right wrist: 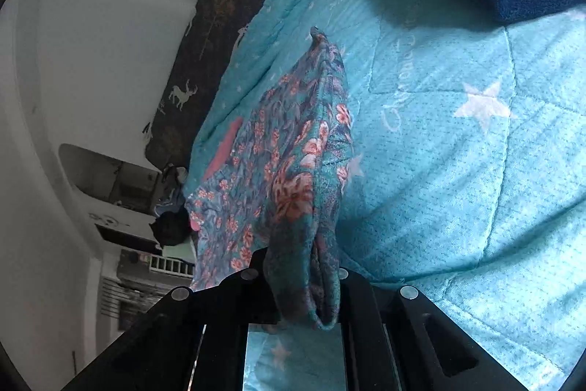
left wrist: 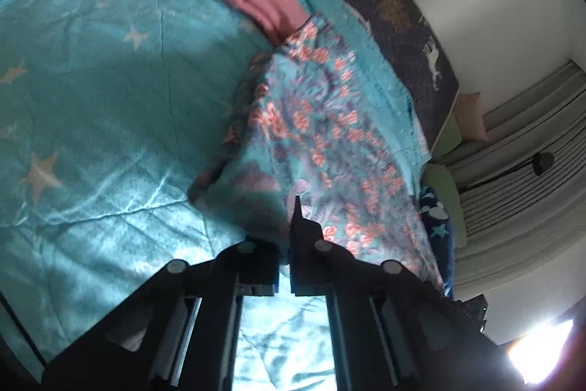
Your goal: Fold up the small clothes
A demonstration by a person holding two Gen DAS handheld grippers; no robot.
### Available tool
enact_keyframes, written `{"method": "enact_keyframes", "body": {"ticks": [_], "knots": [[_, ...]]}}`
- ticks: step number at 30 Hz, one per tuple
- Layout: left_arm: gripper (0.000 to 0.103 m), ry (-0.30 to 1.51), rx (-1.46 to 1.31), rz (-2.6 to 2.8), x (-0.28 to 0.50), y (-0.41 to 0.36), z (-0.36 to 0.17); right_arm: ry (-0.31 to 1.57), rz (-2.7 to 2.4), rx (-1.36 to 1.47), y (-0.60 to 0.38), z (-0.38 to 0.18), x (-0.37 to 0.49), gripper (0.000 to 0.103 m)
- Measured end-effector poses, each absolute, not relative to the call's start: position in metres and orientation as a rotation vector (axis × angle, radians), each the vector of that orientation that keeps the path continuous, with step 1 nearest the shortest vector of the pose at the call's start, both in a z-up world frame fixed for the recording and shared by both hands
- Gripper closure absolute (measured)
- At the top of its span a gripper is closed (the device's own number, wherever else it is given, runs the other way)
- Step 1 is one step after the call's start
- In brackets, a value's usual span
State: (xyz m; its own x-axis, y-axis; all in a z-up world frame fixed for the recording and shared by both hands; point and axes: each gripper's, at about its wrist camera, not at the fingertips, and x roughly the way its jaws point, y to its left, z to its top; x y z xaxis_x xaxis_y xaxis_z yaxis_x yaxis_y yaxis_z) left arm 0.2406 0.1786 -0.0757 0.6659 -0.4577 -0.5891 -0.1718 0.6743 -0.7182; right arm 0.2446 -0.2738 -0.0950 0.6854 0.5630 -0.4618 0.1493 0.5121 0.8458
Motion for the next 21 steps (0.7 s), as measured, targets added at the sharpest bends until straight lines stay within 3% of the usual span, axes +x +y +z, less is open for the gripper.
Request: {"method": "enact_keyframes", "body": {"ticks": [6,10,17,21], "knots": [[0.099,0.780,-0.751,-0.266,0.191,0.175,-0.027,0.741,0.356,0.943,-0.269,-0.045,0.214,0.096],[0.099,0.816,-0.656,-0.261,0.147,0.171,-0.026,0.782,0.342,0.806,-0.268,-0.026,0.166,0.096],[0.098,0.964,-0.420,-0.199,0.091,0.148,-0.059,0.986,0.207,0.728,-0.271,-0.071,0.094,0.095],[0.095,0.982,-0.397,-0.167,0.081,0.155,-0.066,1.010,0.167,0.792,-0.287,-0.086,0.072,0.092]]}}
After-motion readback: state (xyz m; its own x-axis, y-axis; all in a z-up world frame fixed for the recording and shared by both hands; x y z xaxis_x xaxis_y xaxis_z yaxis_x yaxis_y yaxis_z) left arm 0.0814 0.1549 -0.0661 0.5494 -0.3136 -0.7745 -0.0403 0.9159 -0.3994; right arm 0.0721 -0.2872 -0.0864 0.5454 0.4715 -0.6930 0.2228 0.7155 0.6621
